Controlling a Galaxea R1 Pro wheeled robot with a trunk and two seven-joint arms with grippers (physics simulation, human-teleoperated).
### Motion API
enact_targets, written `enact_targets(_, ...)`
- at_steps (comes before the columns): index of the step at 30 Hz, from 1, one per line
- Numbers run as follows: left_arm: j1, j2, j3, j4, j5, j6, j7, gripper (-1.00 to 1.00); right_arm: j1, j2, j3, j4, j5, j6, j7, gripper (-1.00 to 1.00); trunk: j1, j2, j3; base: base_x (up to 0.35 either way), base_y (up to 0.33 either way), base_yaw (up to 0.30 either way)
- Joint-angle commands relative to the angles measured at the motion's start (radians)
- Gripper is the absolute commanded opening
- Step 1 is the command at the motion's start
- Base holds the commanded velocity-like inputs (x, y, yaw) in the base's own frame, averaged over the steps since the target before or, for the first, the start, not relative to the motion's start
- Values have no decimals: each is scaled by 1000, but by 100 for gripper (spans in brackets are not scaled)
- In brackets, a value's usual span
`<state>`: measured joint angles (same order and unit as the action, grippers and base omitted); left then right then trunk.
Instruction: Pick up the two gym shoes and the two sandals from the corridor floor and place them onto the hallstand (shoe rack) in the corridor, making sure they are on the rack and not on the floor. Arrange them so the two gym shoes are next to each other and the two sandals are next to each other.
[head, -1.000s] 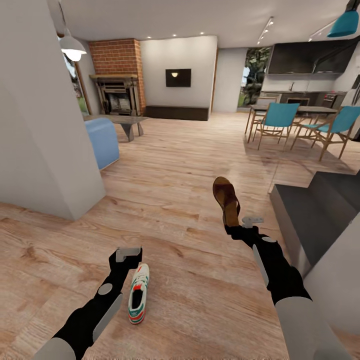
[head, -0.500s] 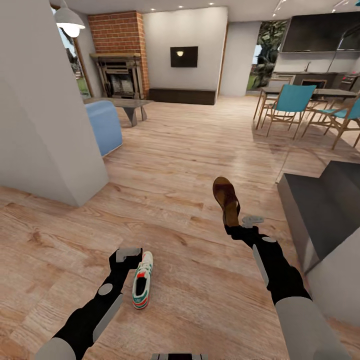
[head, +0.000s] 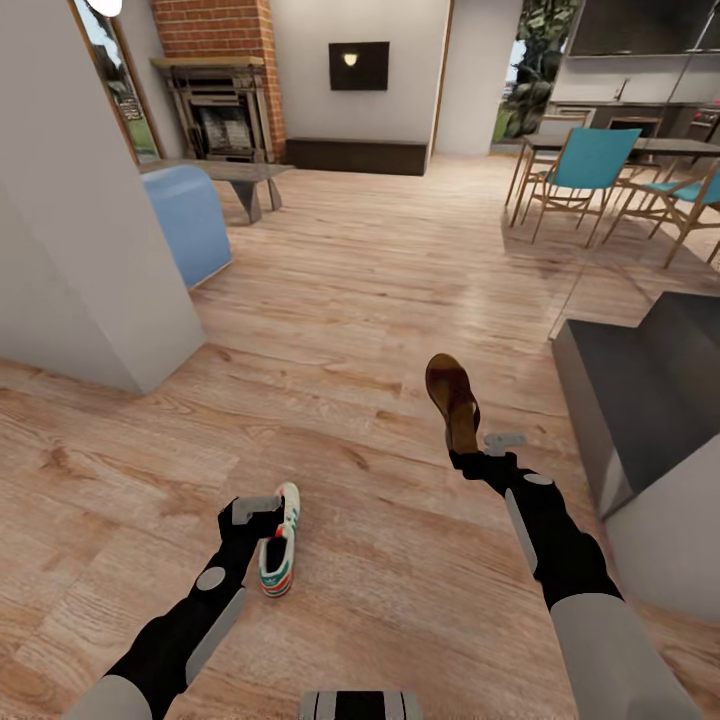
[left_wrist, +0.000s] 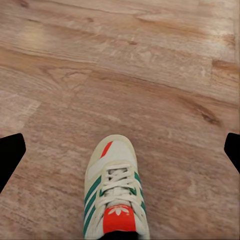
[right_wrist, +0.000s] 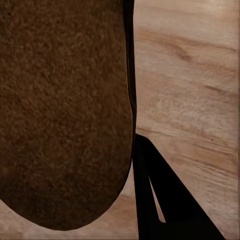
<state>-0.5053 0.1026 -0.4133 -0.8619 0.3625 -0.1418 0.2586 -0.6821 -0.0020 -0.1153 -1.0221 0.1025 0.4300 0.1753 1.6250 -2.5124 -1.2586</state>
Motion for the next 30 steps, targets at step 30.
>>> enact_targets(30,-1,2,-12,0,10,-6,8,100,-1,1,-3,-6,6,6,7,-100,13,-7,-126,0,0,-47)
